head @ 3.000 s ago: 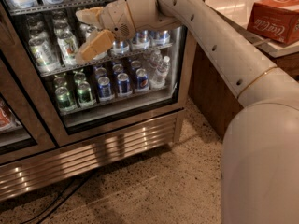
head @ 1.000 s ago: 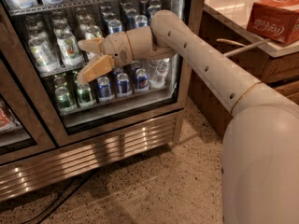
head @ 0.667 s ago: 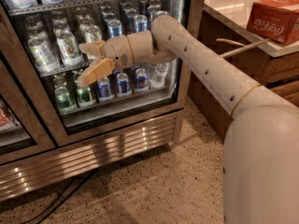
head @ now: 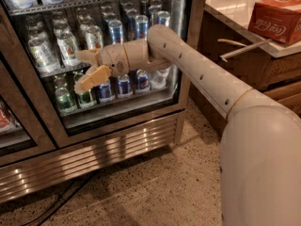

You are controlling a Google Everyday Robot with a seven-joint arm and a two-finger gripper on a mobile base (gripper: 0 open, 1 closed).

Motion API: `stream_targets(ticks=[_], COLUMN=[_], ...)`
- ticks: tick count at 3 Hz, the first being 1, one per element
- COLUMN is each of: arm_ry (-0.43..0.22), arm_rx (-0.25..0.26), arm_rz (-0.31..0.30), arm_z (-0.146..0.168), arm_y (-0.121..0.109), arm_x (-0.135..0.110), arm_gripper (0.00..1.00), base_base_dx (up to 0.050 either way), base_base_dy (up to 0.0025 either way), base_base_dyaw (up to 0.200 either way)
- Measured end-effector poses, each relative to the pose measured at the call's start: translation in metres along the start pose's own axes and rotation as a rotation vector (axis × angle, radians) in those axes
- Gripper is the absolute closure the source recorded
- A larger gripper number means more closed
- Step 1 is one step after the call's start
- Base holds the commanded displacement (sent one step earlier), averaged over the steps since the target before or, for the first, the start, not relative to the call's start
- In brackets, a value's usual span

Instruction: Open right fridge door

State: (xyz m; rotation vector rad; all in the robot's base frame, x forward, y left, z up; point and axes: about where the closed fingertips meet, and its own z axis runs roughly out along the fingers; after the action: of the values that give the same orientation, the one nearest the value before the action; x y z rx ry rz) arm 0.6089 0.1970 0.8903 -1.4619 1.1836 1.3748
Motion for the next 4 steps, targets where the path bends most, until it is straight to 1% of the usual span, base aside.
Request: stream_targets(ticks=[1, 3, 4], arm_ry=[0.000, 0.096, 0.130], arm_rx=[0.000, -0.039, -0.068], arm_rz=[0.000, -0.104, -0.147], arm_z=[0.000, 0.020, 0.033], arm_y=[0.000, -0.001, -0.002], arm_x=[0.000, -0.050, -0.072], arm_gripper=[0.00, 0.00, 0.00], base_base_dx=[0.000, 0.000, 0.000], base_base_dy=[0.00000, 0.00000, 0.00000], base_base_dyaw=[0.000, 0.000, 0.000])
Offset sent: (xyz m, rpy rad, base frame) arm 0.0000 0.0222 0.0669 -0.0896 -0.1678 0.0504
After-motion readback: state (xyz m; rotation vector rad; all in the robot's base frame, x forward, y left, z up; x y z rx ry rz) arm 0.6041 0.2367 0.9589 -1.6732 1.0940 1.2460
